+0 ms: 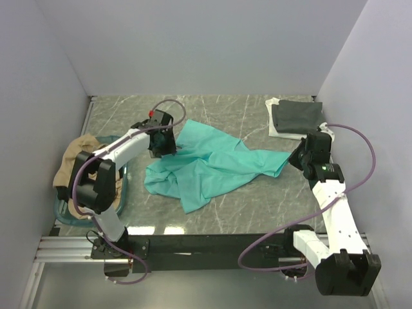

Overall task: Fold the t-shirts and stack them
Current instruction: Flatten the tshirt out

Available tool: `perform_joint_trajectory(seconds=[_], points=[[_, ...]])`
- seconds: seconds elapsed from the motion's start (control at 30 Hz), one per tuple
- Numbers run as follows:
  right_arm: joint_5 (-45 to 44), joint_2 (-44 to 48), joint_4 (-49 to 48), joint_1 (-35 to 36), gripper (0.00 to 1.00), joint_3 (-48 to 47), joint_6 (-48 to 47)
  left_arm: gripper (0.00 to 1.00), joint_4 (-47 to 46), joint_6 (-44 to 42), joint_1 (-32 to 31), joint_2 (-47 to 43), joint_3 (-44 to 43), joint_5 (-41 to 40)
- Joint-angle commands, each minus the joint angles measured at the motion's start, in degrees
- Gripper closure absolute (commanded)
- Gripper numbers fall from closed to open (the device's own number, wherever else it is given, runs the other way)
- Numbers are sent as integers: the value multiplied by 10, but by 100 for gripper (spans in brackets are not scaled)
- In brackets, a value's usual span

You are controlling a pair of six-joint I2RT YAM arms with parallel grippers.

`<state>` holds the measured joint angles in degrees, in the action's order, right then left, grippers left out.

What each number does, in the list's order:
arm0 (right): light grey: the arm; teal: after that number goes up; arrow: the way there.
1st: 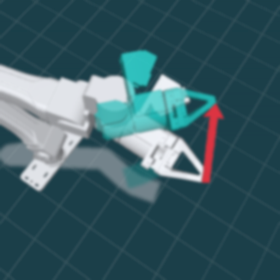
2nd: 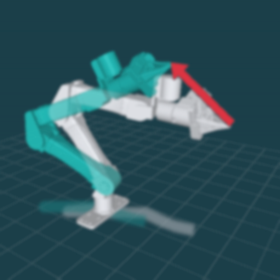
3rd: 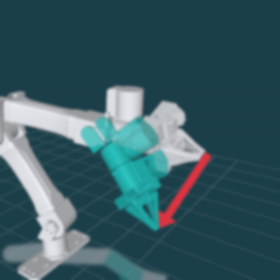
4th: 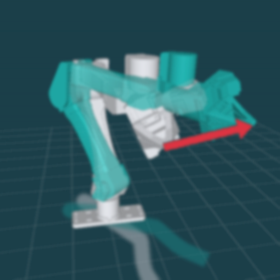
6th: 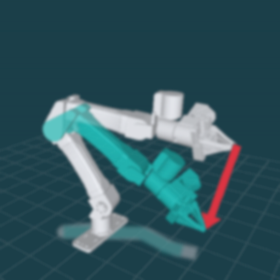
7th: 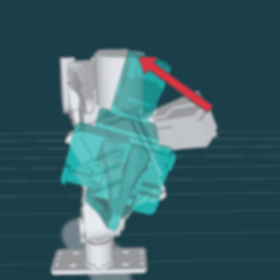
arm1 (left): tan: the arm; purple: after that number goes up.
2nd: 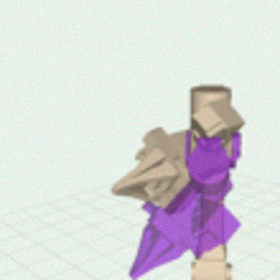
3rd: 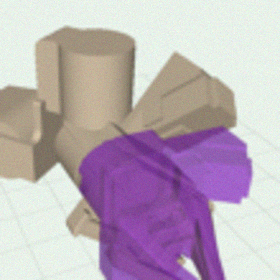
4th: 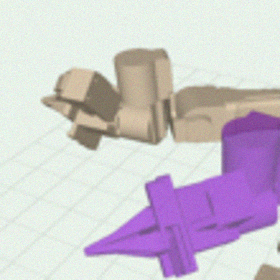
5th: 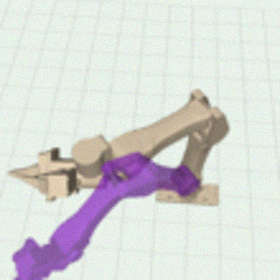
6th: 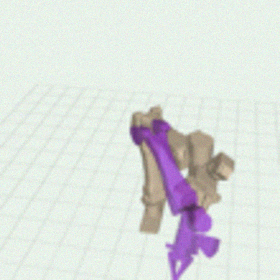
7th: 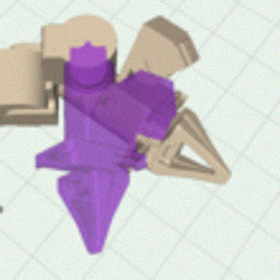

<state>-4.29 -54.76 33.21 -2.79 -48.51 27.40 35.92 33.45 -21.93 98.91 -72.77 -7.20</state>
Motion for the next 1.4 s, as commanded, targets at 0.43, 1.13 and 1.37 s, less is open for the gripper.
perform_joint_trajectory(seconds=[0.43, 1.13, 1.37], points=[[0, 8, -10, -1, 100, 11, 7, 39, -23, 115, -112, -120, 122, 49], [3, 8, -9, -1, 100, 26, 11, 40, -51, 119, -169, -122, 116, 105], [8, 2, -15, -1, 100, 25, 13, 40, -27, 98, -192, -95, 105, 112]])
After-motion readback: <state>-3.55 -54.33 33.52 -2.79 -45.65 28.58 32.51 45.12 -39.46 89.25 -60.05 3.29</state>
